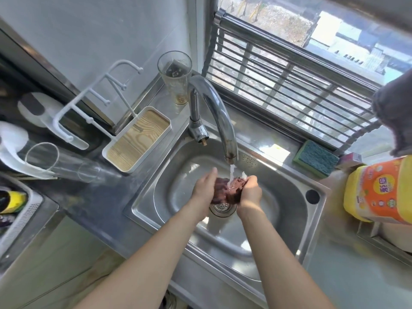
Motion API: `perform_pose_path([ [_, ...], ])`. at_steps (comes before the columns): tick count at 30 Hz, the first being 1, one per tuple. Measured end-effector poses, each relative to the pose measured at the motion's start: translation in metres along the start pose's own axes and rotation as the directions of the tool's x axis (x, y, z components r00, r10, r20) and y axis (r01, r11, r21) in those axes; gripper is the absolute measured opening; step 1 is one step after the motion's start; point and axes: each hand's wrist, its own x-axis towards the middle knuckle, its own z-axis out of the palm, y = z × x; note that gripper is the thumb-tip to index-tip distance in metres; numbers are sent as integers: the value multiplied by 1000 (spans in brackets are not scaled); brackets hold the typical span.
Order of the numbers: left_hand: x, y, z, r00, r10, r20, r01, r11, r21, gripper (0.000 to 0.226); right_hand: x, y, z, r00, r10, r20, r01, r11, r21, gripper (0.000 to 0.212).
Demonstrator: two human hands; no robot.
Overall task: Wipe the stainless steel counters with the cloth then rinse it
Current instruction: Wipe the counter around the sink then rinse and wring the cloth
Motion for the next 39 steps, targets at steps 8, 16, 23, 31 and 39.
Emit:
perform_pose_path([
  [8, -1, -5, 5, 997, -79, -3, 79, 997, 18, 42, -51, 46, 13, 811, -580, 76, 555, 723, -410, 35],
  [16, 8, -3, 10, 998, 51, -41, -45, 990, 131, 42, -44, 36, 7, 918, -397, -11, 364, 853, -375, 31],
  [23, 3, -9, 2, 999, 17, 51, -33, 941, 336, 54, -22, 29, 2, 924, -383, 26, 350, 812, -467, 34],
  [31, -3, -1, -36, 919, -235, 318, -113, 613, 782, 65, 27, 9, -33, 993, -113, -22, 111, 992, -61, 29],
  [39, 5, 3, -14, 993, -91, 71, 88, 995, 50, 46, -14, 23, -27, 918, 107, 383, -137, 989, 52, 23],
])
